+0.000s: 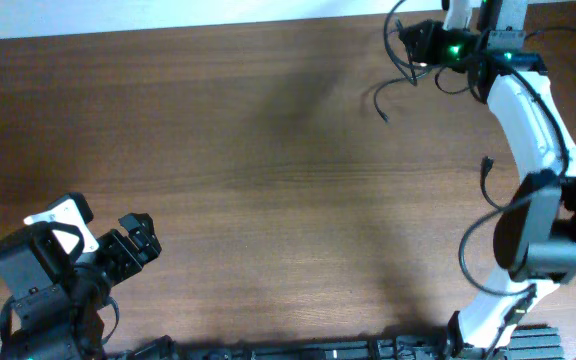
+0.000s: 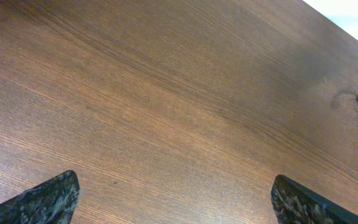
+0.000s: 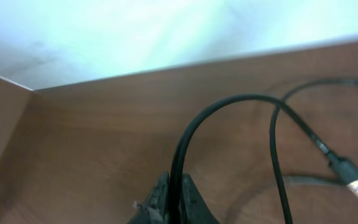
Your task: Untangle cables
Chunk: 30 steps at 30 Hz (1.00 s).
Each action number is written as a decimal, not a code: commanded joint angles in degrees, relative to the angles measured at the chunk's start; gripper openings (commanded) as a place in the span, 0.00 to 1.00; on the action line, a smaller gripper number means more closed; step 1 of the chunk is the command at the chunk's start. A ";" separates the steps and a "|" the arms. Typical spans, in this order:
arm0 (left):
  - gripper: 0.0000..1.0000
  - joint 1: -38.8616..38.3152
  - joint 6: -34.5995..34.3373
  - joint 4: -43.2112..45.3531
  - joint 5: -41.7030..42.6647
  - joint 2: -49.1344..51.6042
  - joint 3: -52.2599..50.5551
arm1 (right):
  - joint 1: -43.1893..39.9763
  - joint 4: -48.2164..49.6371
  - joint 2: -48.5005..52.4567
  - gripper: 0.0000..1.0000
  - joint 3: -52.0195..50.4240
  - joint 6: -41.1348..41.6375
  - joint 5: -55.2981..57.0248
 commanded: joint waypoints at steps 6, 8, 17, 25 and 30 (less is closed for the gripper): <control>0.99 0.24 0.74 -0.09 -0.20 -0.07 0.35 | 0.94 -14.99 8.59 0.58 0.42 -14.60 4.72; 0.99 0.24 0.74 -0.09 -0.17 -0.07 0.35 | 0.92 -15.34 7.56 0.89 0.44 -14.60 -0.07; 0.99 0.24 0.74 -0.09 -0.17 -0.07 0.35 | 0.81 -34.16 -20.41 0.99 0.42 -23.82 5.42; 0.99 0.24 0.74 -0.09 -0.17 -0.07 0.35 | 0.81 -31.32 -63.65 0.99 -33.18 -19.87 15.54; 0.99 0.24 0.74 -0.09 -0.17 -0.07 0.35 | 0.79 -35.19 -90.49 0.99 -36.13 -18.64 15.52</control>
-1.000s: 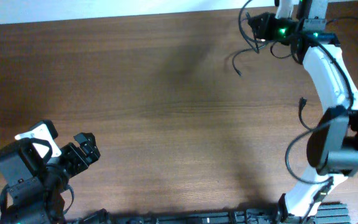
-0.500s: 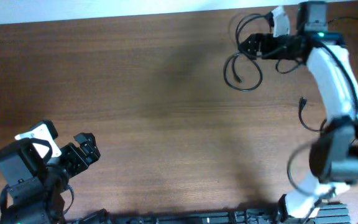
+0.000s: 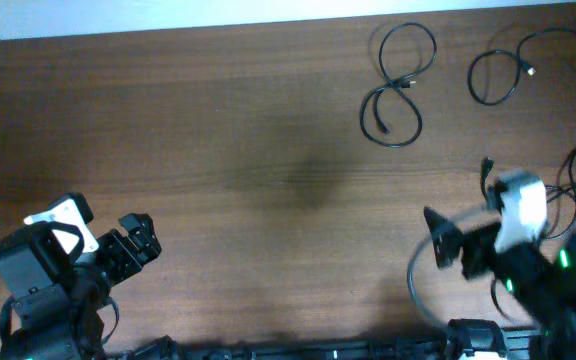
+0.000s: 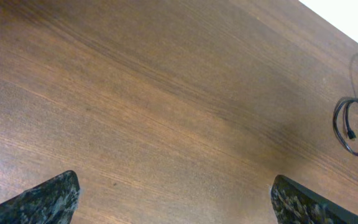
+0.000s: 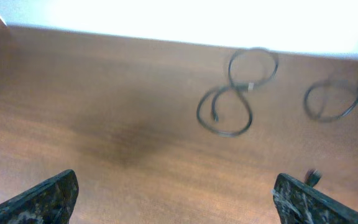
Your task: Untangle cables
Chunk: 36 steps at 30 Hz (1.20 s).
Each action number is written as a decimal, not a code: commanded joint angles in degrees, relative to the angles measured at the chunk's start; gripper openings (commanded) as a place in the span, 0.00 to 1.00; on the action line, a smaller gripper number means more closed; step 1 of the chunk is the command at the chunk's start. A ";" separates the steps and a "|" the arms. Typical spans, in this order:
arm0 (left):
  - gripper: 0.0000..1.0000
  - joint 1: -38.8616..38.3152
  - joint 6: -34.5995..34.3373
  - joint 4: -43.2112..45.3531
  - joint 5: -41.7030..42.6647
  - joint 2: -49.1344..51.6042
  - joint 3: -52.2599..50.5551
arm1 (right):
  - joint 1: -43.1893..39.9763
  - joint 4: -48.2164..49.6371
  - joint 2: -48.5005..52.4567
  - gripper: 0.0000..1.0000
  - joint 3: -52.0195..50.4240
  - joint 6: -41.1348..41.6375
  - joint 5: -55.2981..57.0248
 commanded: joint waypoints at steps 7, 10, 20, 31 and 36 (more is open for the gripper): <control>0.99 0.24 0.74 0.07 -0.17 -0.13 0.15 | 0.20 0.02 -8.98 0.99 -0.07 0.59 0.50; 0.99 0.24 0.74 0.07 -0.17 -0.13 0.15 | 0.09 0.26 -9.16 0.99 -1.31 0.26 2.69; 0.99 0.24 0.74 0.07 -0.15 -0.13 0.15 | 0.22 29.49 -24.00 0.99 -28.41 0.26 4.98; 0.99 0.24 0.74 0.07 -0.15 -0.13 0.15 | 4.39 49.37 -29.14 0.99 -49.20 0.48 13.64; 0.99 0.24 0.74 0.07 -0.15 -0.13 0.15 | 5.01 53.44 -29.14 0.99 -53.53 0.46 15.32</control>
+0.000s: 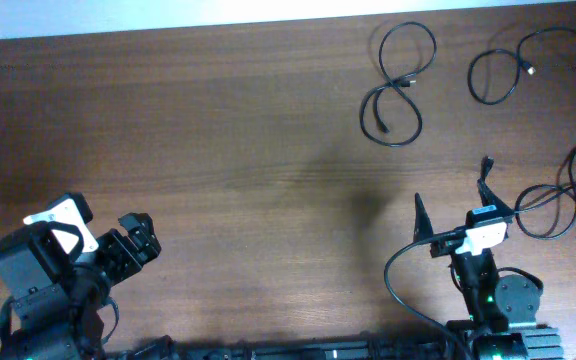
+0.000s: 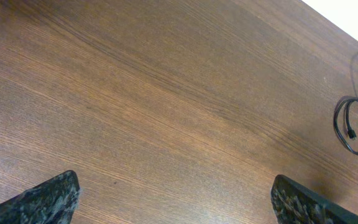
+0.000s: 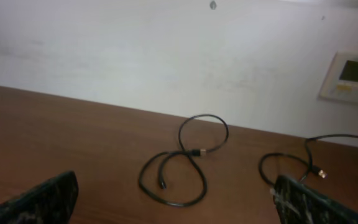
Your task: Untangle cables
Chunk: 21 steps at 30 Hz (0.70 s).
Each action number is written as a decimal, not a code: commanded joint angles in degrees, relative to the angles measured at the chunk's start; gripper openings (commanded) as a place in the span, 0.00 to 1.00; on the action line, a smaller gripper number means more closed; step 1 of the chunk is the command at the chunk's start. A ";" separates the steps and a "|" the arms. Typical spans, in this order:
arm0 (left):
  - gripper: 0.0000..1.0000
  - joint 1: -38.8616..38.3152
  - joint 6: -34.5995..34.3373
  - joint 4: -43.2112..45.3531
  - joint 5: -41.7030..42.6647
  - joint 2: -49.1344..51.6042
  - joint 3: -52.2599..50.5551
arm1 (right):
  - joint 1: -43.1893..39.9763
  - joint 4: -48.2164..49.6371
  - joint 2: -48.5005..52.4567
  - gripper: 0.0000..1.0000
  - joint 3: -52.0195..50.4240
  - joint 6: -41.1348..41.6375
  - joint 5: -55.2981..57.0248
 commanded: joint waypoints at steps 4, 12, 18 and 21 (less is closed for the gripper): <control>0.99 0.24 0.74 0.02 -0.17 -0.17 0.15 | -2.38 0.76 -0.70 0.99 -2.97 0.44 2.19; 0.99 0.24 0.74 0.02 -0.17 -0.17 0.15 | -4.96 -2.05 -0.52 0.99 -4.26 0.28 3.45; 0.99 0.24 0.74 0.02 -0.20 -0.17 0.15 | -4.96 -2.05 -0.52 0.99 -4.26 0.28 3.45; 0.99 -1.46 0.72 -0.04 -0.55 -0.52 0.15 | -4.96 -2.05 -0.52 0.99 -4.26 0.28 3.48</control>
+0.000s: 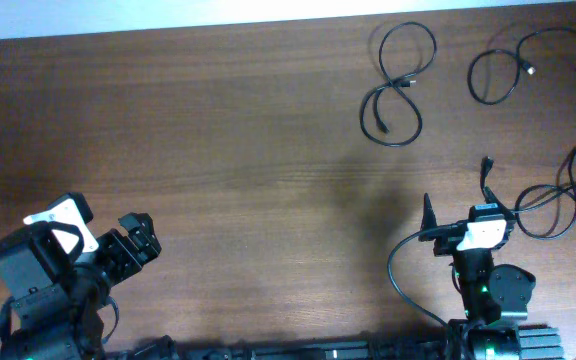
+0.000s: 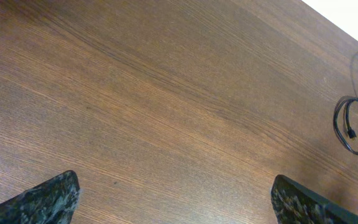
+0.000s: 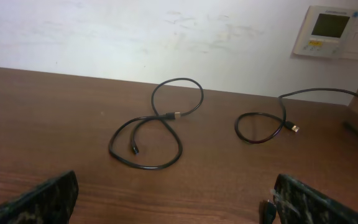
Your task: Untangle cables
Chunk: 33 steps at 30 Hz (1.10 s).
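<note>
Three separate black cables lie on the brown table. A figure-eight cable [image 1: 400, 85] [image 3: 154, 134] [image 2: 355, 121] sits at the far middle-right. A small loop cable [image 1: 503, 65] [image 3: 261, 127] lies to its right. A third cable [image 1: 558, 195] curls at the right edge, its plug [image 1: 485, 166] [image 3: 268, 211] just beside my right finger. My right gripper [image 1: 458, 212] [image 3: 179, 208] stands open near the front right, nothing between its fingers. My left gripper [image 1: 136, 245] [image 2: 176, 208] is open at the front left, far from all the cables.
A white wall with a thermostat panel [image 3: 331, 31] runs behind the table's far edge. The right arm's own supply cable [image 1: 403, 285] loops out at the front. A black rail [image 1: 318, 350] lines the front edge.
My right gripper has shifted slightly to the right and tipped down, so the cables sit lower and closer in its view. The left arm and the cables have not moved.
At first my right gripper was at the far right edge, shut on a black cable held off the table. Then it was open near the front right, with that cable lying as a figure-eight at the far side. It has stayed open there since.
</note>
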Each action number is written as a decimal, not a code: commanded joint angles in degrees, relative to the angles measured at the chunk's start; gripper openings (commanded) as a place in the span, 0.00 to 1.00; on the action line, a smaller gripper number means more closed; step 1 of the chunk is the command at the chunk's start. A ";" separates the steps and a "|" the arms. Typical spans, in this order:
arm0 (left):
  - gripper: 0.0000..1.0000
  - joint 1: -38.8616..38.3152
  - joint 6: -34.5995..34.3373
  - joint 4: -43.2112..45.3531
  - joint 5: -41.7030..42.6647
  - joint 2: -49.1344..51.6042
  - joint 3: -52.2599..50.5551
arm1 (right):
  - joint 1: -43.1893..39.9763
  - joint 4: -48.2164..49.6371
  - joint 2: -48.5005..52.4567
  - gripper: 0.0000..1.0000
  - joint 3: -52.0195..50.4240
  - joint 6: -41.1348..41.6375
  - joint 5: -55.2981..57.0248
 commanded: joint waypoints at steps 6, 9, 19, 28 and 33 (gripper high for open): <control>0.99 -9.44 0.74 -0.39 -0.61 -7.19 0.15 | -0.44 -0.44 -0.48 0.99 -0.31 0.31 0.70; 0.99 -13.62 0.74 -0.52 -1.29 -15.50 0.15 | -0.44 -0.44 -0.48 0.99 -0.31 0.31 0.70; 0.99 -21.79 0.76 8.02 -1.95 -40.26 -14.43 | -0.44 -0.44 -0.48 0.99 -0.31 0.31 0.70; 0.99 -23.50 8.79 39.74 -2.43 -42.64 -38.07 | -0.44 -0.44 -0.48 0.99 -0.31 0.31 0.70; 0.99 -23.52 8.81 57.64 -5.14 -42.66 -51.08 | -0.44 -0.44 -0.48 0.99 -0.31 0.31 0.70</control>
